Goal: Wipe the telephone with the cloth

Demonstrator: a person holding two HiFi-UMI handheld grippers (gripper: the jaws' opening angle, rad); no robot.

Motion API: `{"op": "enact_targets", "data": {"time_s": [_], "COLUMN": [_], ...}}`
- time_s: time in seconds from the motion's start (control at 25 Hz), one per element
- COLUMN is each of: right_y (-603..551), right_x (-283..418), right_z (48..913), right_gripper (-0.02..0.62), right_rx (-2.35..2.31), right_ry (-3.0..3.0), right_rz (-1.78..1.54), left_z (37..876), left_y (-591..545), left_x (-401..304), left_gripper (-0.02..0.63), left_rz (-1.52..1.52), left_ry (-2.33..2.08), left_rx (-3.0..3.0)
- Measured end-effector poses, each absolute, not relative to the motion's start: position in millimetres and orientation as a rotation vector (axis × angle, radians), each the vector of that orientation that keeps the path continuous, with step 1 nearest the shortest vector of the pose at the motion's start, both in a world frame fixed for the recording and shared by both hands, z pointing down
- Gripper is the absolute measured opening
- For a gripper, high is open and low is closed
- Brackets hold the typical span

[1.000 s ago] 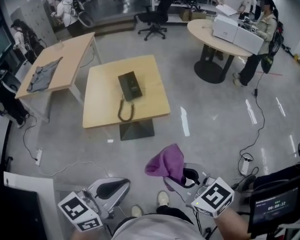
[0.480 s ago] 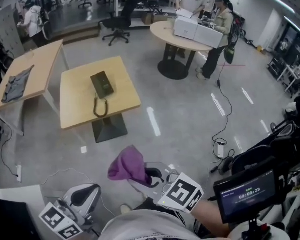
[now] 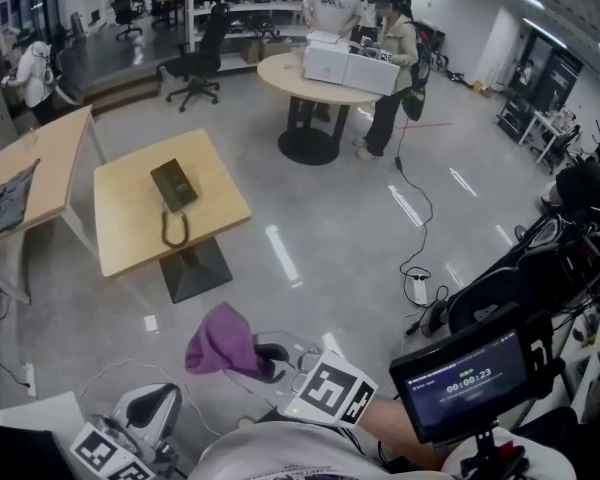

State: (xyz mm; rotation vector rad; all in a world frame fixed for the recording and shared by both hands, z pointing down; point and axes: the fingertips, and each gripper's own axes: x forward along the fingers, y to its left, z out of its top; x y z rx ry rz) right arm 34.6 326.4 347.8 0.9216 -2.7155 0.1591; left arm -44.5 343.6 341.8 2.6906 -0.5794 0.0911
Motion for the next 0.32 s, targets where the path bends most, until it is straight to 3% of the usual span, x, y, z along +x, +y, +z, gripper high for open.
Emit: {"op": "enact_targets", "data": {"time_s": [0.32], "right_y": [317.8], "right_x": [27.2], "right_z": [351.7], "right_gripper": [0.114], "right_rx": [0.928], "right_ry": [-2.701], "right_rz": [0.144], "left_z": [347.9], "left_y": [335.5], "left_x": [-49.8], "left_gripper": [0.003], "left_rz": [0.094], "left_ry": [-0.556], "left_rx": [2.704]}}
